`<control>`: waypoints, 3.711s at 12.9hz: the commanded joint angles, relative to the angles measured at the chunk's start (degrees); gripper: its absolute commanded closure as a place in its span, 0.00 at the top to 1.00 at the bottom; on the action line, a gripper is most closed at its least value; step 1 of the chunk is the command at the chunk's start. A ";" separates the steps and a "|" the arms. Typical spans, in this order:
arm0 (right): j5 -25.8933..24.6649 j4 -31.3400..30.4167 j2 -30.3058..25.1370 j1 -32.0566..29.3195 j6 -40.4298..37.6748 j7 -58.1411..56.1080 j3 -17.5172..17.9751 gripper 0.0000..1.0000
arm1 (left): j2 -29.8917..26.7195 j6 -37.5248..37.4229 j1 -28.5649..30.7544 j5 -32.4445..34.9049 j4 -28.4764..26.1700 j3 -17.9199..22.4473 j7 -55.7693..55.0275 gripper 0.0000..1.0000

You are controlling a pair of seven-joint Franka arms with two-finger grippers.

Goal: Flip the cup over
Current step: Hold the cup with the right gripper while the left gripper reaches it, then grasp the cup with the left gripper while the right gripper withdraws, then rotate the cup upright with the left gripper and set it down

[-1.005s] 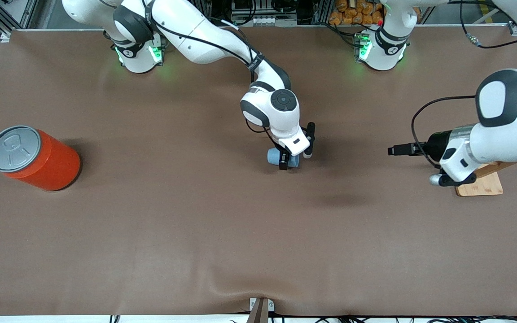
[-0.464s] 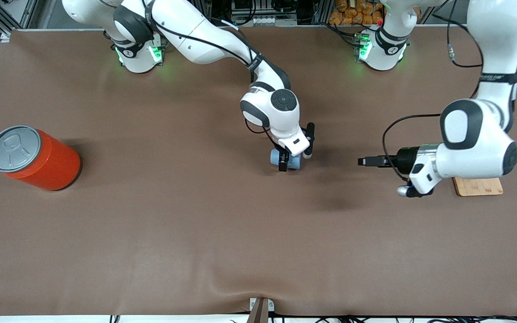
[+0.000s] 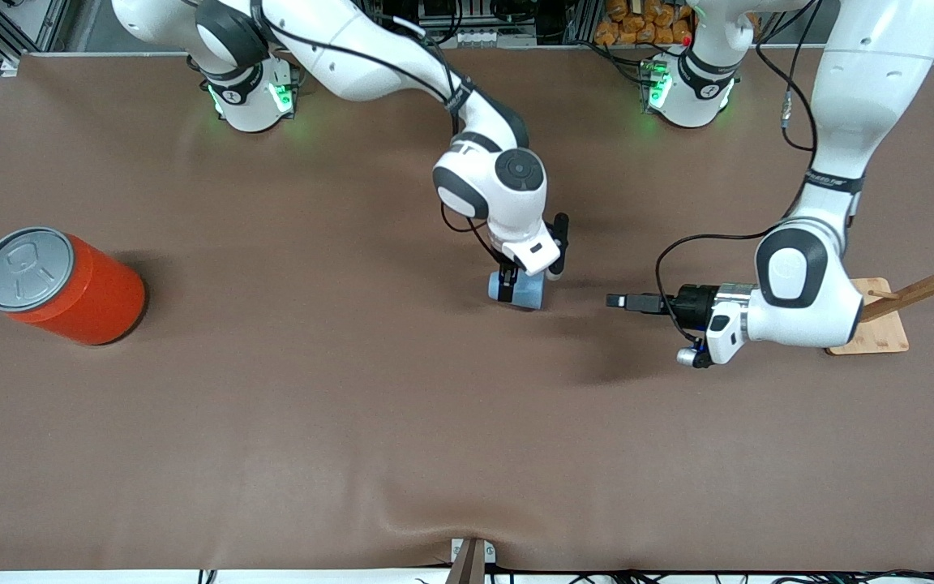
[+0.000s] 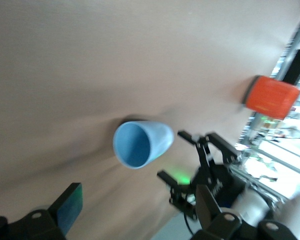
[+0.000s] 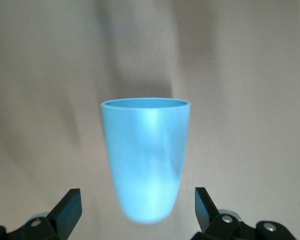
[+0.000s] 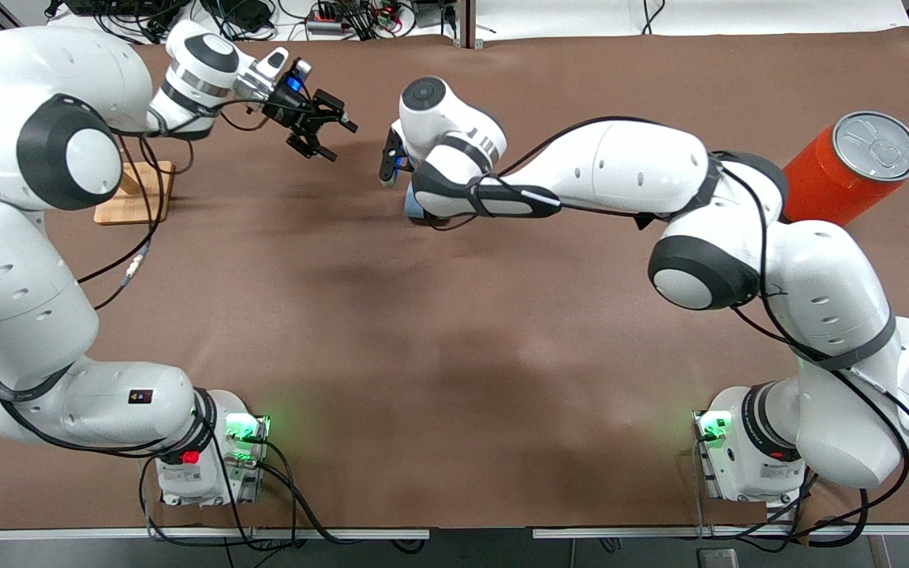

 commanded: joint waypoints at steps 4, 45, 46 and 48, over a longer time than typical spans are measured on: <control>7.31 -0.75 -8.36 -8.40 -8.26 -0.41 -0.13 1.00 | 5.00 0.64 -2.82 -12.25 0.37 -0.81 6.77 1.00; 7.50 -22.20 -52.58 -50.01 -26.81 28.69 -0.13 1.00 | -1.94 7.94 -0.38 16.07 8.19 4.20 -11.32 0.00; 7.50 -21.94 -52.49 -50.01 -26.72 28.68 -0.13 1.00 | -2.20 8.11 1.20 21.42 8.80 4.29 -11.32 0.00; 7.50 -21.06 -51.97 -50.01 -26.81 28.77 -0.13 1.00 | -2.03 8.99 2.27 32.85 10.04 4.29 -12.02 0.00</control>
